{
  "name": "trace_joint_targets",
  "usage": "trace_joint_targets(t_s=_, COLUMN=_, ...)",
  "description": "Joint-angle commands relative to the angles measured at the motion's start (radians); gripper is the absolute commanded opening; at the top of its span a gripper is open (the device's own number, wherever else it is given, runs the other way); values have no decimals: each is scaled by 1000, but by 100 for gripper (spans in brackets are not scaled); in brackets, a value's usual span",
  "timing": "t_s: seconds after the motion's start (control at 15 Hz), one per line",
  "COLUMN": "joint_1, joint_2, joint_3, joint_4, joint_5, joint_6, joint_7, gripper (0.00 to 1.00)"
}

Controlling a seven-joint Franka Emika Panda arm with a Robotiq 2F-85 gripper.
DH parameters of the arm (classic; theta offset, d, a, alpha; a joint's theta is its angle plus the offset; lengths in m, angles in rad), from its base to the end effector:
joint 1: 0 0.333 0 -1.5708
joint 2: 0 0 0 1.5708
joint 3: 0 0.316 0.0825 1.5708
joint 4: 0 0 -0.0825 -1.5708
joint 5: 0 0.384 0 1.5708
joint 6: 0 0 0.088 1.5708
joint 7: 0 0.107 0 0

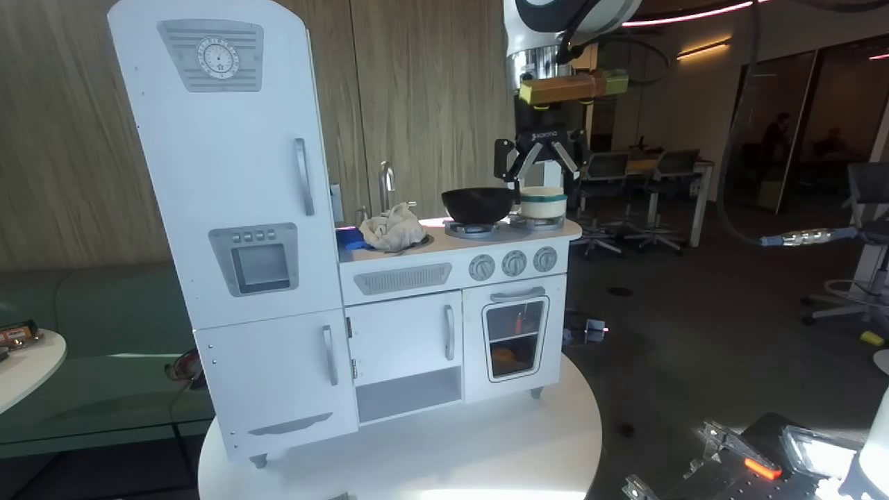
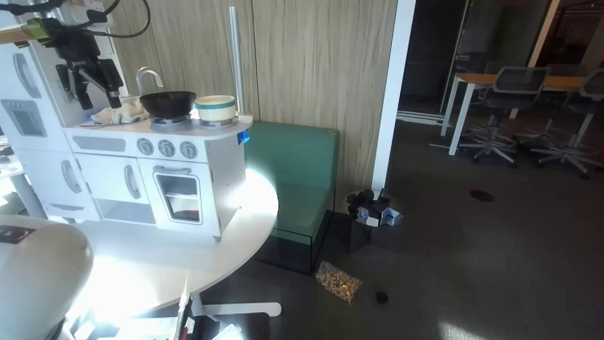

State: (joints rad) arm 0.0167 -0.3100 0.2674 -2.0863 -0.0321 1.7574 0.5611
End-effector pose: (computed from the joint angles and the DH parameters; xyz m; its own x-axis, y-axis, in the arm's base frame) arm 0.4422 0.1384 0.5477 0.9599 -0.2782 0.0343 -0.2803 -0.9535 0.1105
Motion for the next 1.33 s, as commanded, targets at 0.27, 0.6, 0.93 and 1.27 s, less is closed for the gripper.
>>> trace_joint_targets(t_s=0.27, joint_1=-7, joint_2=167, joint_3=-84, joint_4=276, joint_5=53, joint_6=61, joint_7=124, gripper=100)
trace_joint_targets(t_s=0.6, joint_1=16, joint_2=355, joint_3=-114, joint_4=474, joint_5=75, joint_6=32, joint_7=286, gripper=100)
trace_joint_targets(t_s=0.93, joint_1=36, joint_2=449, joint_3=-154, joint_4=541, joint_5=132, joint_6=-27, joint_7=457, gripper=100)
trace_joint_targets(t_s=1.27, joint_1=52, joint_2=440, joint_3=-167, joint_4=473, joint_5=209, joint_6=7, joint_7=529, gripper=100)
